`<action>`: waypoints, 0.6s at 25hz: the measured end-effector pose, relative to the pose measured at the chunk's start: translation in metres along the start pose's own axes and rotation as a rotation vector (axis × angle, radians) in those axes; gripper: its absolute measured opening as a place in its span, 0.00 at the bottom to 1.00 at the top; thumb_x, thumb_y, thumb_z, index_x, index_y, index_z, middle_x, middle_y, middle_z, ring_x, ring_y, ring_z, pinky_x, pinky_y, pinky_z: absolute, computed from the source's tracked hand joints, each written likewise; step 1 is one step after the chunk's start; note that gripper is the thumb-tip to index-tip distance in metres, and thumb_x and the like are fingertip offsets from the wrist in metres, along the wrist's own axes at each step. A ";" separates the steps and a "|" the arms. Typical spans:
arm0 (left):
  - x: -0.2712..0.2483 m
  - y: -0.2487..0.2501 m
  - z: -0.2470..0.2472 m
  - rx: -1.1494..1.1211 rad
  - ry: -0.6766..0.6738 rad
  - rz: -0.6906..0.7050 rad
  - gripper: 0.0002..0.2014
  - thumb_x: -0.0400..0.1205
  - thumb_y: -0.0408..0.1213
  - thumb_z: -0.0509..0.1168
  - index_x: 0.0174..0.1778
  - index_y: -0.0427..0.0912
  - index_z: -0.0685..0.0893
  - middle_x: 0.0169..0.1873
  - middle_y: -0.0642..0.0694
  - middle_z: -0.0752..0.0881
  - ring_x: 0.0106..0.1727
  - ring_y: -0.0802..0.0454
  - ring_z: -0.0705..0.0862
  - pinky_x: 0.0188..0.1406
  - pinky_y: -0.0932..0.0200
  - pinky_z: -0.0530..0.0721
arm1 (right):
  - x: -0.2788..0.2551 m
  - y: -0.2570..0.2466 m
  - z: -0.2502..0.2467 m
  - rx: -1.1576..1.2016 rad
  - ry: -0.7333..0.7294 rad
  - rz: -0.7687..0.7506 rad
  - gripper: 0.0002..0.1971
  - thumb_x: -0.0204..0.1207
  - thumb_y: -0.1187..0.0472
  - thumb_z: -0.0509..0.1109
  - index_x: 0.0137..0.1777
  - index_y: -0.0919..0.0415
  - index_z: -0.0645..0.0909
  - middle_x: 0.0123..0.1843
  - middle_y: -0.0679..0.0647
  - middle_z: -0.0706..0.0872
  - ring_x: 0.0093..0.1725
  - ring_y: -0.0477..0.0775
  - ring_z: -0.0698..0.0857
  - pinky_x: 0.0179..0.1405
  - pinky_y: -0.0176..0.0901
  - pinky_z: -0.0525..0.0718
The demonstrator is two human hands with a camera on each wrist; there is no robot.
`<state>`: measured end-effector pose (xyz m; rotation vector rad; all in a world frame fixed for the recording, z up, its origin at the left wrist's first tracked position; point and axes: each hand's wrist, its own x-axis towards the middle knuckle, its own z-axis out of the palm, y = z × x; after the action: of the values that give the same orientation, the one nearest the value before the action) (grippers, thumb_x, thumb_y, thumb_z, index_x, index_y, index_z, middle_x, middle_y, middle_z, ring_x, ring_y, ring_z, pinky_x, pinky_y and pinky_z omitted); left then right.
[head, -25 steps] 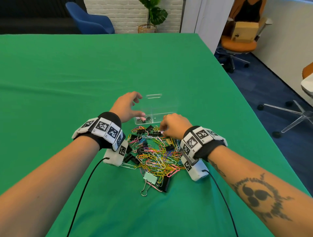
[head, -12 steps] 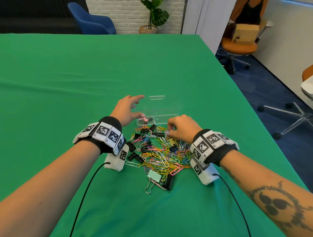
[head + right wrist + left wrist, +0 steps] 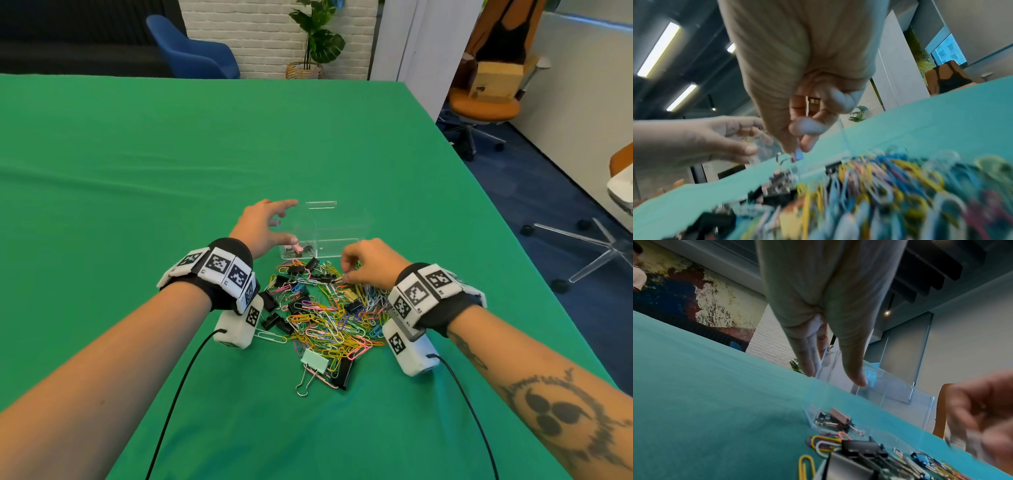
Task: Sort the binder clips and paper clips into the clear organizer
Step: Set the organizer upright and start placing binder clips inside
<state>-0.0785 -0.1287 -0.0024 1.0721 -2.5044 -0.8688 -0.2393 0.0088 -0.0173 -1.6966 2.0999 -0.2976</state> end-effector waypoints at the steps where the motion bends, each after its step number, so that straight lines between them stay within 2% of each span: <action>1: 0.001 -0.001 -0.001 -0.001 -0.005 0.000 0.36 0.70 0.37 0.75 0.74 0.48 0.71 0.63 0.38 0.79 0.63 0.41 0.80 0.63 0.53 0.76 | -0.003 0.001 -0.006 0.046 0.009 0.003 0.02 0.72 0.65 0.72 0.43 0.60 0.82 0.45 0.57 0.86 0.34 0.46 0.81 0.39 0.34 0.81; 3: 0.001 -0.003 -0.001 0.005 -0.012 0.009 0.35 0.69 0.37 0.76 0.73 0.48 0.72 0.62 0.39 0.79 0.62 0.42 0.80 0.63 0.52 0.76 | -0.005 -0.002 -0.018 0.145 0.110 -0.017 0.05 0.72 0.66 0.73 0.40 0.58 0.79 0.41 0.53 0.84 0.24 0.35 0.78 0.28 0.22 0.76; 5: 0.001 -0.004 0.000 0.004 -0.005 0.030 0.35 0.68 0.37 0.76 0.73 0.47 0.72 0.61 0.39 0.80 0.60 0.41 0.81 0.63 0.51 0.78 | 0.003 -0.016 -0.031 0.307 0.284 -0.059 0.07 0.71 0.65 0.73 0.39 0.56 0.78 0.38 0.48 0.82 0.23 0.31 0.79 0.24 0.21 0.76; 6: 0.001 -0.004 0.001 -0.007 -0.004 0.041 0.36 0.68 0.36 0.77 0.73 0.47 0.72 0.61 0.39 0.80 0.58 0.42 0.81 0.63 0.51 0.79 | 0.010 -0.025 -0.035 0.356 0.360 -0.069 0.07 0.71 0.64 0.73 0.39 0.55 0.77 0.36 0.46 0.81 0.24 0.34 0.80 0.25 0.24 0.78; 7: 0.001 -0.003 0.002 -0.021 -0.005 0.050 0.38 0.68 0.35 0.77 0.74 0.46 0.70 0.61 0.38 0.80 0.55 0.43 0.81 0.63 0.50 0.79 | 0.019 -0.035 -0.037 0.353 0.409 -0.071 0.07 0.71 0.63 0.74 0.39 0.55 0.77 0.36 0.47 0.82 0.28 0.38 0.81 0.29 0.30 0.82; 9: 0.001 0.001 0.005 -0.036 -0.008 0.060 0.41 0.67 0.34 0.78 0.76 0.44 0.66 0.60 0.38 0.80 0.51 0.48 0.79 0.62 0.51 0.79 | 0.036 -0.051 -0.032 0.179 0.362 -0.042 0.04 0.71 0.60 0.73 0.41 0.54 0.80 0.42 0.51 0.87 0.42 0.53 0.85 0.44 0.50 0.86; 10: 0.001 0.002 0.006 -0.039 -0.008 0.060 0.42 0.67 0.34 0.78 0.76 0.43 0.65 0.60 0.38 0.80 0.50 0.48 0.78 0.61 0.52 0.78 | 0.039 -0.054 -0.027 0.062 0.319 -0.016 0.03 0.72 0.58 0.72 0.43 0.54 0.81 0.47 0.52 0.89 0.48 0.57 0.86 0.49 0.50 0.84; 12: 0.001 0.000 0.007 -0.060 0.002 0.050 0.42 0.67 0.34 0.78 0.76 0.43 0.66 0.62 0.39 0.80 0.54 0.46 0.80 0.59 0.55 0.77 | 0.032 -0.048 -0.022 -0.020 0.356 0.052 0.05 0.73 0.56 0.70 0.47 0.55 0.83 0.51 0.53 0.89 0.53 0.57 0.85 0.53 0.47 0.82; 14: 0.003 -0.003 0.008 -0.076 0.031 0.029 0.40 0.68 0.34 0.77 0.75 0.42 0.67 0.65 0.39 0.79 0.60 0.42 0.81 0.56 0.57 0.76 | 0.017 -0.032 -0.021 0.077 0.440 0.069 0.05 0.73 0.56 0.71 0.46 0.56 0.83 0.49 0.53 0.89 0.51 0.56 0.85 0.54 0.47 0.83; 15: 0.004 -0.003 0.009 -0.075 0.046 0.019 0.40 0.68 0.35 0.77 0.75 0.42 0.67 0.66 0.39 0.79 0.63 0.41 0.81 0.57 0.57 0.76 | 0.009 -0.024 -0.019 0.105 0.413 0.054 0.05 0.73 0.58 0.72 0.47 0.57 0.84 0.49 0.53 0.89 0.49 0.54 0.85 0.56 0.48 0.83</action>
<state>-0.0836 -0.1289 -0.0112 1.0306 -2.4209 -0.9143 -0.2281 -0.0077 0.0082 -1.6189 2.3613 -0.7852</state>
